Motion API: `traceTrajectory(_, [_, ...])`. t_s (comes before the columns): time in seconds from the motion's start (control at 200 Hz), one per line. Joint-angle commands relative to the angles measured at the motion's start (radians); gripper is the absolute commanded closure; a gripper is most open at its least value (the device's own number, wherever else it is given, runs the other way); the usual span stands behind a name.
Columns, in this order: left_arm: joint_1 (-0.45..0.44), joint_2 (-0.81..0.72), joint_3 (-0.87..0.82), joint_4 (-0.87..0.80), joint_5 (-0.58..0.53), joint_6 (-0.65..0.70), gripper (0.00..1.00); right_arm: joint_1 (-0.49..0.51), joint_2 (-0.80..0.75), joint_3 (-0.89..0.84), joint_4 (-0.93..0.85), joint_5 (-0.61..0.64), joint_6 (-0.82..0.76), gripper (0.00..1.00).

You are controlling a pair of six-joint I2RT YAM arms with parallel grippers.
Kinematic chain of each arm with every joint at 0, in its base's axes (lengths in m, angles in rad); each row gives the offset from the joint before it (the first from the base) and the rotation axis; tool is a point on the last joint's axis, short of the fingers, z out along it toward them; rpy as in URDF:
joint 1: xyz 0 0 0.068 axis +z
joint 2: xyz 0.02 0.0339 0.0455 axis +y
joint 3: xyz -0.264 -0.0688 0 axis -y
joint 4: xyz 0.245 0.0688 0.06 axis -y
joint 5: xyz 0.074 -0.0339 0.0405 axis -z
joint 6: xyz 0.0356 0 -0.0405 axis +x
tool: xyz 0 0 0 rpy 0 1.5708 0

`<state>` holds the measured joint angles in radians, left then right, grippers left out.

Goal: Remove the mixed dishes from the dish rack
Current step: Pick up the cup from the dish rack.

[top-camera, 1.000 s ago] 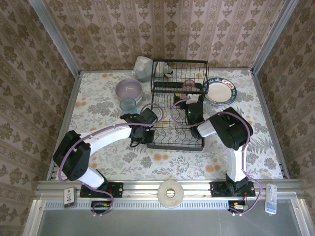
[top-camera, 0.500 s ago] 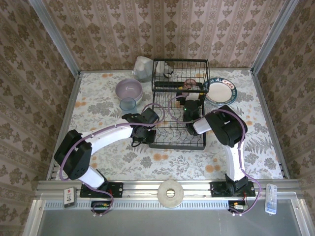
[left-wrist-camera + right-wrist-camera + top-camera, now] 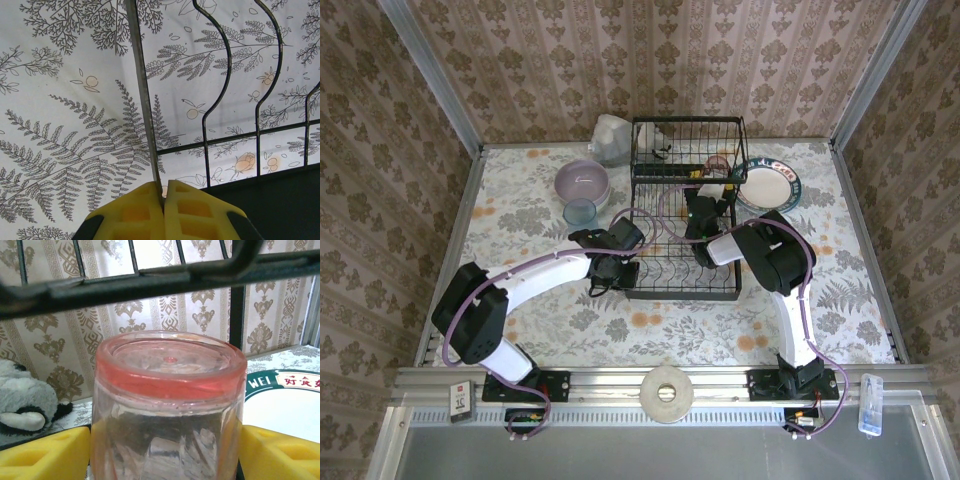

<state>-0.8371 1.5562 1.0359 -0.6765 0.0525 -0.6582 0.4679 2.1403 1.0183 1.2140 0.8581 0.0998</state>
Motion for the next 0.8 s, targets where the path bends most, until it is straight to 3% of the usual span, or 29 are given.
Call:
traceTrajectory(0.0, [-0.024, -0.001, 0.017, -0.106, 0.067, 0.076, 1.0, -0.025, 0.007, 0.039, 0.003, -0.006, -0.039, 0.28])
traceTrajectory(0.36, [-0.023, 0.015, 0.018, -0.094, 0.073, 0.078, 1.0, 0.016, -0.004, 0.001, 0.075, -0.049, -0.204, 0.37])
traceTrajectory(0.795, [-0.023, 0.043, 0.036, -0.078, 0.075, 0.086, 1.0, 0.054, -0.083, -0.11, 0.09, -0.121, -0.222, 0.46])
